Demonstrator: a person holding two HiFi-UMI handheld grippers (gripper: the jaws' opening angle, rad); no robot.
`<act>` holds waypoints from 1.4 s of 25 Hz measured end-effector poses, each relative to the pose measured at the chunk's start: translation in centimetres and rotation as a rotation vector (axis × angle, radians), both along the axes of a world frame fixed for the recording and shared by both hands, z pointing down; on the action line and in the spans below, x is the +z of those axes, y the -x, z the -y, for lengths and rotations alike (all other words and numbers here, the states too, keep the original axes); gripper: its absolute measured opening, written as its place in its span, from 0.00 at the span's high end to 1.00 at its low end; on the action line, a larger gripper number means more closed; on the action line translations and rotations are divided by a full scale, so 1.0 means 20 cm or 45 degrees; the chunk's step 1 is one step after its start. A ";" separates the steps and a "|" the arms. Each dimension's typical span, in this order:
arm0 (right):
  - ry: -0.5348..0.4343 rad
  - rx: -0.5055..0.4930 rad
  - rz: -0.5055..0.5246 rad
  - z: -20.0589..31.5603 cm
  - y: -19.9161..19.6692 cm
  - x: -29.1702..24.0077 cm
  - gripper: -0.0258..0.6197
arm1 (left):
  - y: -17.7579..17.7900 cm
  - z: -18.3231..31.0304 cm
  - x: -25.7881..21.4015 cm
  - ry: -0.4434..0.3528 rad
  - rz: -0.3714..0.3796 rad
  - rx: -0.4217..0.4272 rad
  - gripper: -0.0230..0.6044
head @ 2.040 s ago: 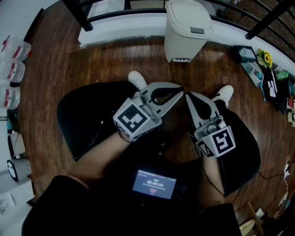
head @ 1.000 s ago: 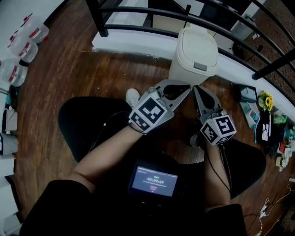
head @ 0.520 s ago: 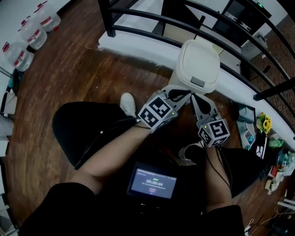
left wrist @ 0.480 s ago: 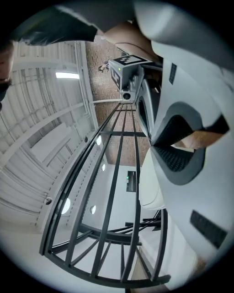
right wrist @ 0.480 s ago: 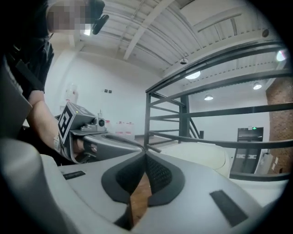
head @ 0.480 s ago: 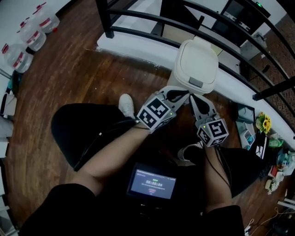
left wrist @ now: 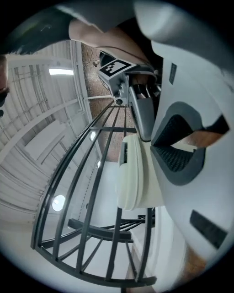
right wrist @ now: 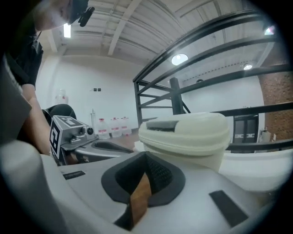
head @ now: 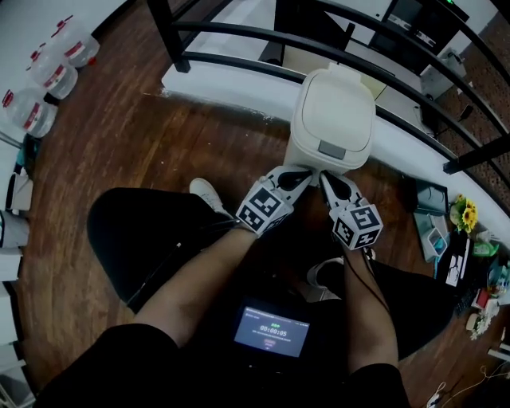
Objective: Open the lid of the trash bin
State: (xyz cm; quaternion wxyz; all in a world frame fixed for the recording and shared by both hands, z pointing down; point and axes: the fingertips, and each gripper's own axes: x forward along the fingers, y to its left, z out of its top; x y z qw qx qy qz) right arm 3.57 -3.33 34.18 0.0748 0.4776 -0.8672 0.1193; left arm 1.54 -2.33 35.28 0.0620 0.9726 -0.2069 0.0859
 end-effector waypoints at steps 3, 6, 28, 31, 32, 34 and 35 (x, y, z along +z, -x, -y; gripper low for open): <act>0.039 0.033 0.004 0.03 -0.04 0.12 0.95 | -0.06 0.01 0.12 0.109 -0.009 0.036 0.91; 0.076 0.037 -0.013 0.06 -0.06 0.22 0.95 | -0.09 0.04 0.24 0.161 0.043 0.010 0.90; 0.257 0.096 0.044 0.26 -0.17 0.85 0.95 | -0.18 0.27 1.03 0.404 0.206 -0.132 0.90; 0.279 0.114 0.075 0.27 -0.18 0.92 0.95 | -0.18 0.28 1.17 0.433 0.246 -0.148 0.90; 0.286 0.118 0.087 0.28 -0.18 0.94 0.95 | -0.18 0.29 1.21 0.437 0.256 -0.155 0.90; 0.299 0.114 0.098 0.28 -0.16 0.97 0.95 | -0.18 0.31 1.27 0.455 0.272 -0.173 0.90; 0.306 0.109 0.096 0.28 -0.15 0.99 0.95 | -0.19 0.32 1.30 0.464 0.278 -0.184 0.90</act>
